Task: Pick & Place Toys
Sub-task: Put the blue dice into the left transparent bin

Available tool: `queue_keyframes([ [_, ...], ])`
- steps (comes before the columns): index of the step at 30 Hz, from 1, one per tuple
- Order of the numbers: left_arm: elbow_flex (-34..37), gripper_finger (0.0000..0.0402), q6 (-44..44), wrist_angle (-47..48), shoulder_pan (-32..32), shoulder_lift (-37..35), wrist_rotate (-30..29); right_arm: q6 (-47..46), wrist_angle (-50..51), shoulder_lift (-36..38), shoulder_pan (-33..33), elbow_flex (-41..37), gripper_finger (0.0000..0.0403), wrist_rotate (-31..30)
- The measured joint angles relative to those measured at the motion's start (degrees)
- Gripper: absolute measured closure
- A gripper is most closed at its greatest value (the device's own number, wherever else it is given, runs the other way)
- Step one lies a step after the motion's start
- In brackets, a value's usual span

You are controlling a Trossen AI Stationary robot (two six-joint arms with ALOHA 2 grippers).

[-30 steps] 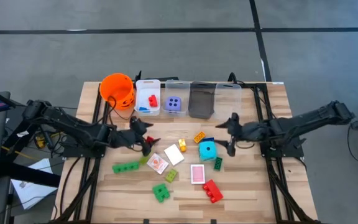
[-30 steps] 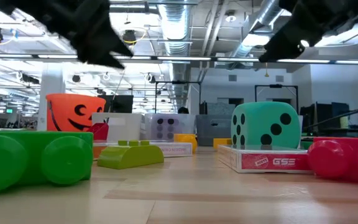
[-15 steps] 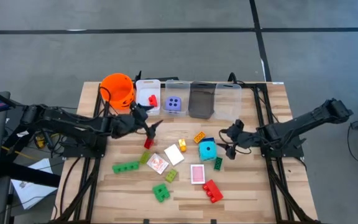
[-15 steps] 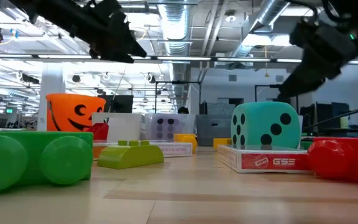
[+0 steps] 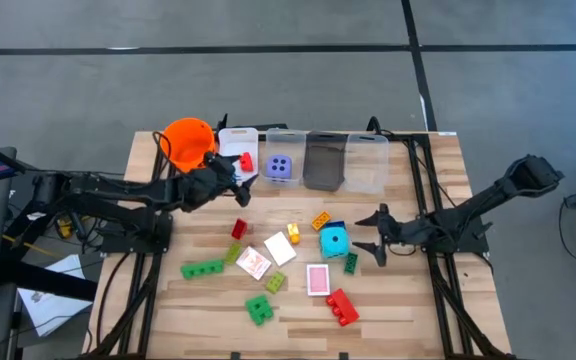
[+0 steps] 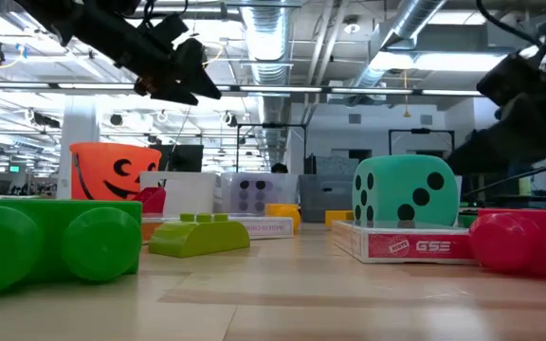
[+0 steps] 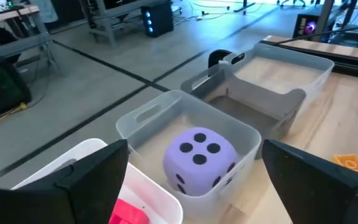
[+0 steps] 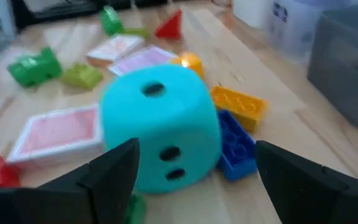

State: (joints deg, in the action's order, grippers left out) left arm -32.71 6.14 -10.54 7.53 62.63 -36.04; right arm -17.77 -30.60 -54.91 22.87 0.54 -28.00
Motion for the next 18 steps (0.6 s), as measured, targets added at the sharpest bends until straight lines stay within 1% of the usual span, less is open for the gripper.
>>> queue_keyframes([
  [5,0.00,0.0039,1.80,-0.03,0.94,0.00,5.03,2.66,-0.29,-0.64,0.48,-0.01,0.0092,0.82],
  [8,0.48,0.0042,2.16,-0.73,0.92,0.00,6.59,2.77,-0.32,-0.64,0.32,-0.01,0.0092,1.08],
  [11,1.85,0.0043,2.26,-1.37,0.92,0.00,8.06,2.85,-0.27,-0.64,0.37,-0.01,0.0092,3.13],
  [15,3.27,0.0044,2.28,-1.74,0.92,0.00,9.69,3.33,-0.30,-0.64,0.37,-0.01,0.0092,3.28],
  [18,4.88,0.0044,2.62,-5.42,0.92,0.02,12.44,4.69,-0.32,-0.64,0.35,-0.01,0.0092,3.26],
])
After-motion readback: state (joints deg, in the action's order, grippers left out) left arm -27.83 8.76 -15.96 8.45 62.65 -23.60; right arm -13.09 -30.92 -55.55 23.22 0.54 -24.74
